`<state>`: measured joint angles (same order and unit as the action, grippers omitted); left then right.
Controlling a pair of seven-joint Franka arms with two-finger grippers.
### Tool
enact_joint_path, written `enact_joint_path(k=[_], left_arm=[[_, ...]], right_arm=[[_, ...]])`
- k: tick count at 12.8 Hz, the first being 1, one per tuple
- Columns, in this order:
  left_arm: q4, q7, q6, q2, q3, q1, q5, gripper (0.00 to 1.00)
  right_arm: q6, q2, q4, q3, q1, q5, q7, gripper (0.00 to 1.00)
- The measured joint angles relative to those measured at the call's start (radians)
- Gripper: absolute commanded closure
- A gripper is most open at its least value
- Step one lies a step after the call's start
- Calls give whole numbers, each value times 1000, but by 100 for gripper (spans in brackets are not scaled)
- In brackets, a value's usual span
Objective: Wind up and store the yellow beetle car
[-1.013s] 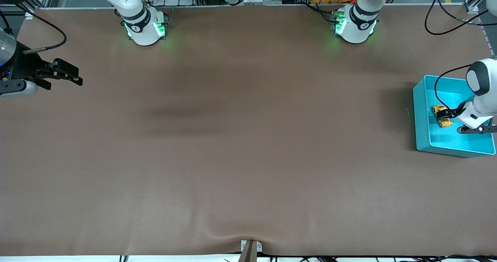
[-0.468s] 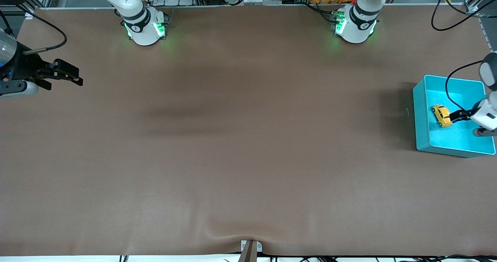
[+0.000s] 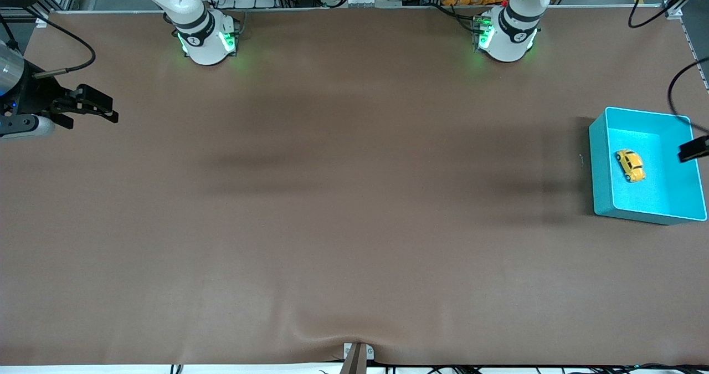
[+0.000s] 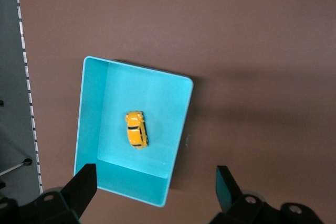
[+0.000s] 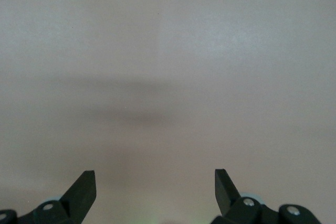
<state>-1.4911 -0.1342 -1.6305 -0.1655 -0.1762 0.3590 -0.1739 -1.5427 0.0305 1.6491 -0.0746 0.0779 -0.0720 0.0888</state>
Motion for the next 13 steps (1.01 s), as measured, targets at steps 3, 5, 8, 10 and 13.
enact_joint_path(k=[3,5,8,10,13], left_arm=[[97,1,105,14,-11,-43,50,0],[121,8,118,31,-14,-93,54,0],[132,67,132,79,-19,-175,72,0],[132,94,141,100,-20,-211,155,0],[129,97,168,101,-16,-215,216,0]], right_arm=[[-6,0,0,0,0,0,0,0],[-12,0,0,0,0,0,0,0],[-16,-3,0,0,1,0,0,0],[-17,-4,0,0,1,0,0,0],[-18,-6,0,0,1,0,0,0]])
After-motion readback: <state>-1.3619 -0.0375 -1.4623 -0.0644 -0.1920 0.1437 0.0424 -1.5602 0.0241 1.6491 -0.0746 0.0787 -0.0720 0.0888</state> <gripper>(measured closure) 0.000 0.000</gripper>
